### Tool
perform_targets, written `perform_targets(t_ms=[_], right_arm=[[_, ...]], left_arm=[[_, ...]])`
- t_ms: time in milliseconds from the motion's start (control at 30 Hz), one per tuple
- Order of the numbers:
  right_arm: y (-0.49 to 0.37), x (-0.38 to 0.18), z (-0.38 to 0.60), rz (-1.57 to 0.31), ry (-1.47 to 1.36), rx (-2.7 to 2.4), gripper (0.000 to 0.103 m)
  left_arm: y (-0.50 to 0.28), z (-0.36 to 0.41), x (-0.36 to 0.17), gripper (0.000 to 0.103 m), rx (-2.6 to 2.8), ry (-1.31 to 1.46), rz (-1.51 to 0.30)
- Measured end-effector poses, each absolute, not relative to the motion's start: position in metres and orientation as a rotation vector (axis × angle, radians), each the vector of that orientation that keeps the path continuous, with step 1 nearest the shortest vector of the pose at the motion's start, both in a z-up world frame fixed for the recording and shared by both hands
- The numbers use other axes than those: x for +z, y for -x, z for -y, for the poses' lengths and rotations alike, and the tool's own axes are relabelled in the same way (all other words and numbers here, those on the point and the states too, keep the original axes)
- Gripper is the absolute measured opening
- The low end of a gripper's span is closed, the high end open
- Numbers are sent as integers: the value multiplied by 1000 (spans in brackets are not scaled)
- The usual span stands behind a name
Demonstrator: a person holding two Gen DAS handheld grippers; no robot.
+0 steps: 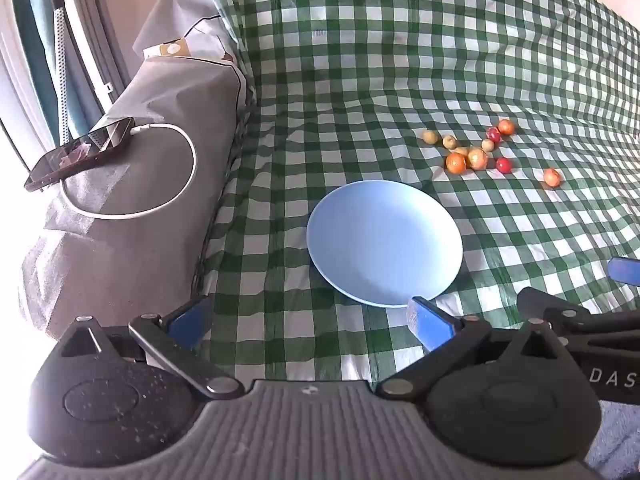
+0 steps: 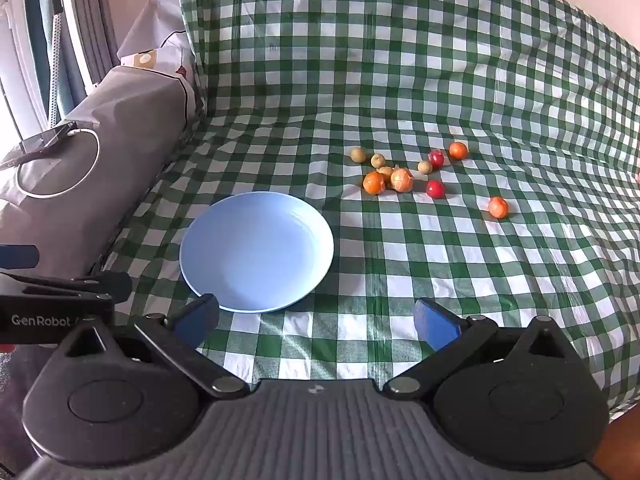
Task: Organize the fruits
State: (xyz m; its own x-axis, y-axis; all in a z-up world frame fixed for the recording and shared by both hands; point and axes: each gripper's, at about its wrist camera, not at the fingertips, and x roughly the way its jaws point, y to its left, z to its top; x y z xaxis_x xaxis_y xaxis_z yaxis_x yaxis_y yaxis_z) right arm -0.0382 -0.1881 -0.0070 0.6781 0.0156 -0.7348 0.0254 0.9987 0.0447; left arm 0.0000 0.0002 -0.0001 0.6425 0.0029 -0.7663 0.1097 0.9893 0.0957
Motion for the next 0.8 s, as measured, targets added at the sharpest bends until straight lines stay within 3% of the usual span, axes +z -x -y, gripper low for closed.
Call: perform_targets(t_ms=[800], right_arm=[[36,-2,182,-821,-33,-3,102]], left_arm=[[-2,-4,0,103,-42,-100,-911]])
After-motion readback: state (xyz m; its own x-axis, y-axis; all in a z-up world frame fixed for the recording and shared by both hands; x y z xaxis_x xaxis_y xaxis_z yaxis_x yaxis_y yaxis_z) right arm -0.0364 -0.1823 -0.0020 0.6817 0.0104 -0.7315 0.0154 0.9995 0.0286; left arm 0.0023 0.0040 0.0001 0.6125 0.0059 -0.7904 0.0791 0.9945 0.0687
